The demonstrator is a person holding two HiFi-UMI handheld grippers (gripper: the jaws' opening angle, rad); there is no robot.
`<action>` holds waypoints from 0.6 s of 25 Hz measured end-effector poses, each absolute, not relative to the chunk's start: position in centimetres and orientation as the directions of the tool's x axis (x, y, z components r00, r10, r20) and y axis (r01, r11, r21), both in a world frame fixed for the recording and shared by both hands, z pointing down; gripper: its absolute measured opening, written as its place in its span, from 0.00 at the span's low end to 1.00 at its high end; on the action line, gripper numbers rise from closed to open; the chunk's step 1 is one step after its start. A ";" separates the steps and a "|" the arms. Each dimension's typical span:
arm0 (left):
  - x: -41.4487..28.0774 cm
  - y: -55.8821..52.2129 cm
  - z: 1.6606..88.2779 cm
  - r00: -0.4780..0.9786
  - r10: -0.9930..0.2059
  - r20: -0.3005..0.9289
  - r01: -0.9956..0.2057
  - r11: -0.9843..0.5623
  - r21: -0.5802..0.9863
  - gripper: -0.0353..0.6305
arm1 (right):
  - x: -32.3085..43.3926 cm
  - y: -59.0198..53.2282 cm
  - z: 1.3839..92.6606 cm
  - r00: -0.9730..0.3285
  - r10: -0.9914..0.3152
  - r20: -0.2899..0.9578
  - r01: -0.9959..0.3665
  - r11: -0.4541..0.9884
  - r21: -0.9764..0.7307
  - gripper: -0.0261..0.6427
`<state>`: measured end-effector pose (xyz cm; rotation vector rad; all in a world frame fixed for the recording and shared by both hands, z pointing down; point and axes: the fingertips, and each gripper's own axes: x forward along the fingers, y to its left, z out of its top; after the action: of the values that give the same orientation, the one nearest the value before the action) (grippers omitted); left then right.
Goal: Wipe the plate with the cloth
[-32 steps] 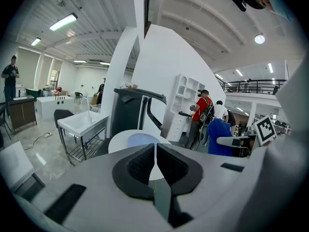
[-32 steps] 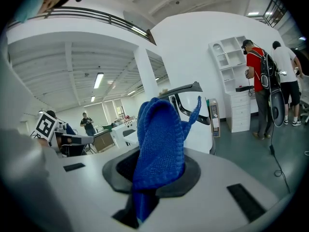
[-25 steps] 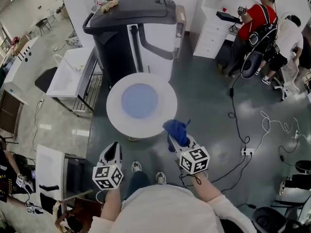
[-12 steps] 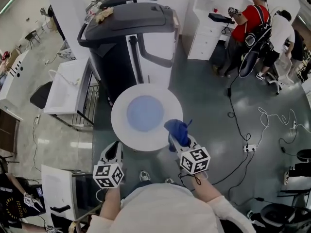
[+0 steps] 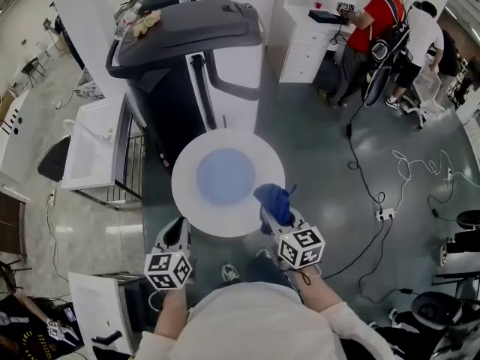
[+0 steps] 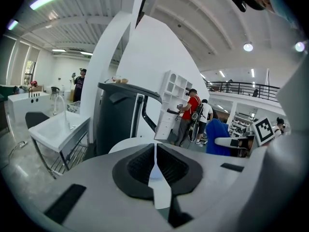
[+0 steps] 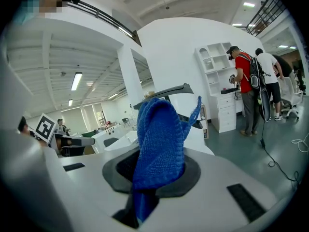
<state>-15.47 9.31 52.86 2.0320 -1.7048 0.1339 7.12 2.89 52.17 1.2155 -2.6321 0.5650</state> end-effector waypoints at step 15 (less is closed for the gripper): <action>-14.4 -0.2 53.3 0.153 -0.911 0.383 -0.957 -0.039 0.288 0.12 | 6.9 -7.0 53.6 -0.716 -0.606 0.346 -0.695 0.667 -0.269 0.17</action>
<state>-14.38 -0.20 53.32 1.9656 -1.7739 0.1292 6.88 -7.02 53.59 1.0526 -2.6563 0.5675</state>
